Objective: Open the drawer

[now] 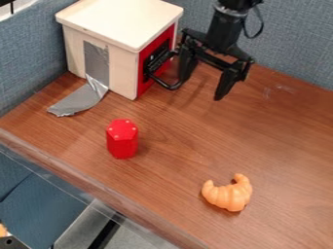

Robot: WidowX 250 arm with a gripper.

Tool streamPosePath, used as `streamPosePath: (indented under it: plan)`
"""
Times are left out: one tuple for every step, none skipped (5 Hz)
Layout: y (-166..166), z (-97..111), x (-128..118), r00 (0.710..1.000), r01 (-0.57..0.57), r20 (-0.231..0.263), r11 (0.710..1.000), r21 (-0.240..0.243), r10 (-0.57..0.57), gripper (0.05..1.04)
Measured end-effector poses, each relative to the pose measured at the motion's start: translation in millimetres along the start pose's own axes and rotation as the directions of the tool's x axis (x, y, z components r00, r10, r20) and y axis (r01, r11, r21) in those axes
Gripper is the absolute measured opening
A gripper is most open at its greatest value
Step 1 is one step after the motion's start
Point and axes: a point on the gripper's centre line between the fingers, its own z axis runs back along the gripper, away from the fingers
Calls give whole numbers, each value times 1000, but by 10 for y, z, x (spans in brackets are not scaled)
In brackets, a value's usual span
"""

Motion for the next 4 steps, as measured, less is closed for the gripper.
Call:
streamPosePath:
  plan:
    - [90,-96,32,999,26,33,1000,17,-27,999]
    - [142,-148,51,992,103,72,993,56,-107,999]
    - [171,-174,89,986,130,98,988,86,-138,999]
    - [95,-172,131,976,164,128,980,110,-178,999]
